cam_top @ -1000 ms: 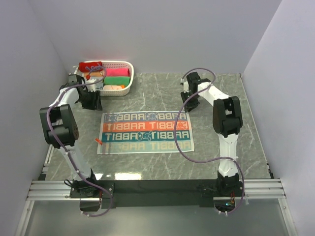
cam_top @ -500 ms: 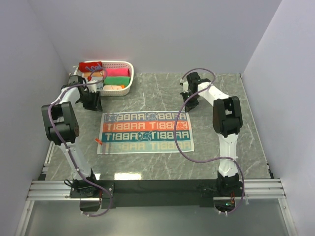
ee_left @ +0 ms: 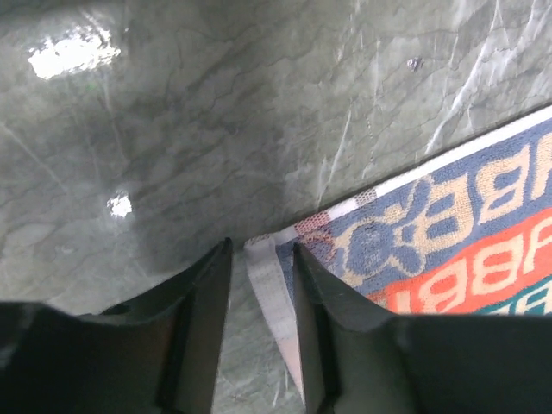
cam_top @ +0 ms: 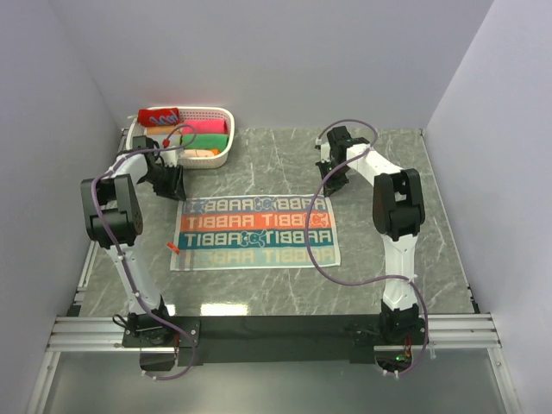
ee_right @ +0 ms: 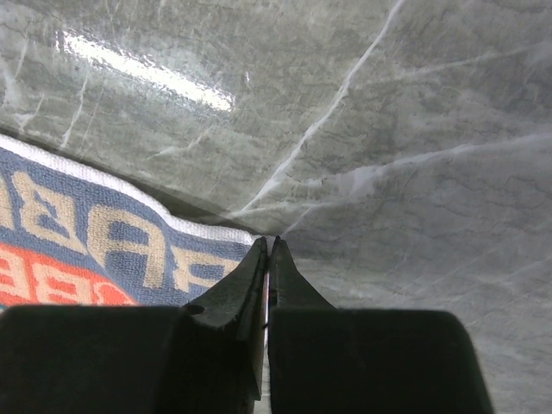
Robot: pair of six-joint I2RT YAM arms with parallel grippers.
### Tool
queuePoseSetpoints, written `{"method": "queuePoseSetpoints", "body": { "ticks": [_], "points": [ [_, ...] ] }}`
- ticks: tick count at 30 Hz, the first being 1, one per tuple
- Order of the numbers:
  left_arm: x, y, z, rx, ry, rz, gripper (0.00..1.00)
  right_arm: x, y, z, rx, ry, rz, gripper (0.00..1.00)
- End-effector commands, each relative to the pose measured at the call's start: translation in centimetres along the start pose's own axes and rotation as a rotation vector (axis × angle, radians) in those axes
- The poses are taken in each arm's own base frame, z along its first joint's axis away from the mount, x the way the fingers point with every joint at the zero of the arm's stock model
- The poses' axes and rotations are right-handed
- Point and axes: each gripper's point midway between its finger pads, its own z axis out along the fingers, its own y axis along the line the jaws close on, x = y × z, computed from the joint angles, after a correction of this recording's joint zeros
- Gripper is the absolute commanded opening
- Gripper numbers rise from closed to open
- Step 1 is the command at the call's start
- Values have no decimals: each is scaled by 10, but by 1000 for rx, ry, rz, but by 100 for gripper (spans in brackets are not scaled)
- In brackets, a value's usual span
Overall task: Roll the towels
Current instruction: Fold the towel
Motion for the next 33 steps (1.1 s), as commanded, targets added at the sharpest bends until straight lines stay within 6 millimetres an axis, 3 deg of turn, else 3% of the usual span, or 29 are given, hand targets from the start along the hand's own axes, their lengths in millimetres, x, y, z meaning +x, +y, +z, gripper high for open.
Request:
{"method": "queuePoseSetpoints", "body": {
  "ticks": [1,6,11,14,20,24,27,33],
  "points": [
    [-6,-4,3,9,-10,44,39,-12,3,-11,-9,-39,-19,0],
    [-4,-8,7,24,-2,41,28,-17,3,-11,-22,-50,-19,0],
    [-2,-11,5,36,7,49,8,-29,-7,-16,-14,-75,-13,0],
    [-13,-9,-2,15,-29,70,1,-37,-12,-18,-16,-90,-4,0],
    [-50,-3,-33,-10,-155,87,1,-57,-16,-35,-54,-152,5,0],
    [-63,-15,-65,21,-226,149,0,-59,-8,-62,-86,-196,-19,0],
    [-57,-25,-81,41,-243,210,0,-48,1,-75,-123,-192,-47,0],
    [-29,-46,-99,104,-234,283,0,-20,7,-79,-150,-131,-85,0]
  ]
}}
